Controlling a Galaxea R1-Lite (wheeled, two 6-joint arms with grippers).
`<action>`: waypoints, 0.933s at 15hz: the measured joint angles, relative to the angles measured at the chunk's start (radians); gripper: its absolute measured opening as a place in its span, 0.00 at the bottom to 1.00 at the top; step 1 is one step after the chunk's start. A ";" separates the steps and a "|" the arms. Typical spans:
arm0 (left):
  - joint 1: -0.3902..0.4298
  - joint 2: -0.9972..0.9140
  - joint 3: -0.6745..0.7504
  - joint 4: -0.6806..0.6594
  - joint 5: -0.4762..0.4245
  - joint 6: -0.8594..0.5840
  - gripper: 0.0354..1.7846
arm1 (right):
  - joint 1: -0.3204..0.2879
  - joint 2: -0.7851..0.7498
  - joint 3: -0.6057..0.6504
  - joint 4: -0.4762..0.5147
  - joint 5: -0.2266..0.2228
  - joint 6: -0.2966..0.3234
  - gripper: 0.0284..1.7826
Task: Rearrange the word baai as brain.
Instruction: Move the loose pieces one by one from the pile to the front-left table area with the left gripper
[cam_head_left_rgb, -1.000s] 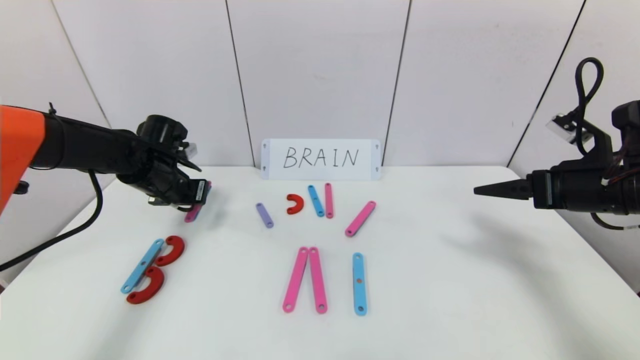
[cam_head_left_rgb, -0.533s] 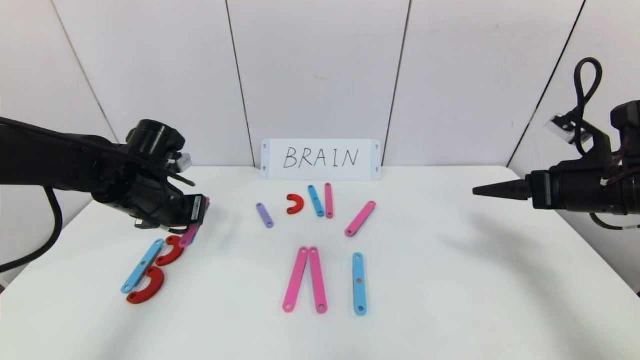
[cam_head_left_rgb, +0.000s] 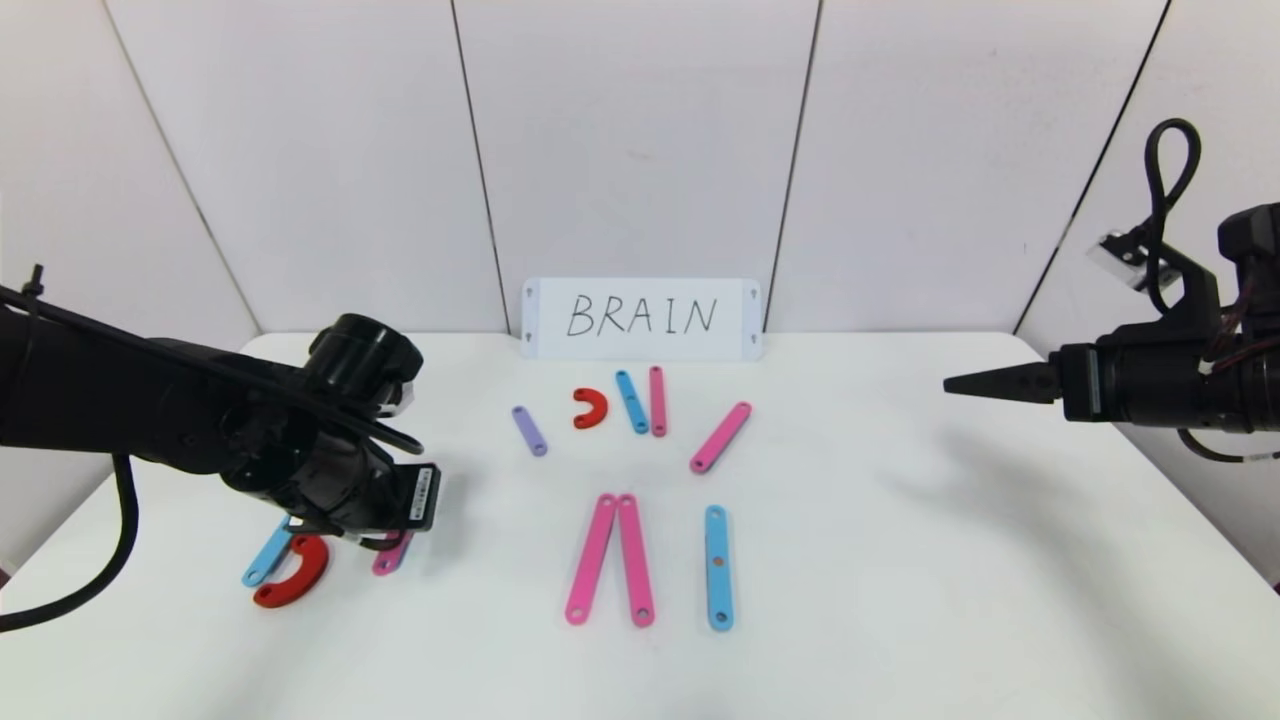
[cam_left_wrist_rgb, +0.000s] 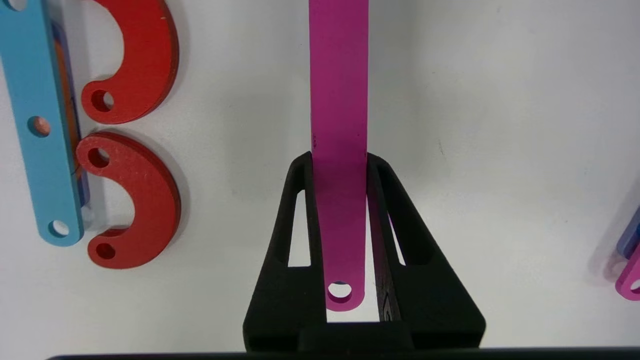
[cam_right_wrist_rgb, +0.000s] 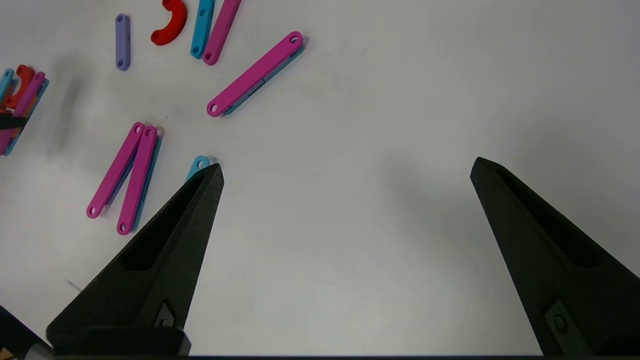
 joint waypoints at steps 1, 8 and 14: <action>0.000 0.008 0.010 -0.003 0.000 0.005 0.15 | 0.001 0.000 0.001 0.000 0.000 0.000 0.97; -0.004 0.035 0.035 0.002 -0.003 0.011 0.15 | 0.003 0.001 0.001 0.000 0.000 0.000 0.97; -0.004 0.034 0.039 0.003 -0.002 0.013 0.43 | 0.010 0.005 0.001 0.000 -0.001 0.000 0.97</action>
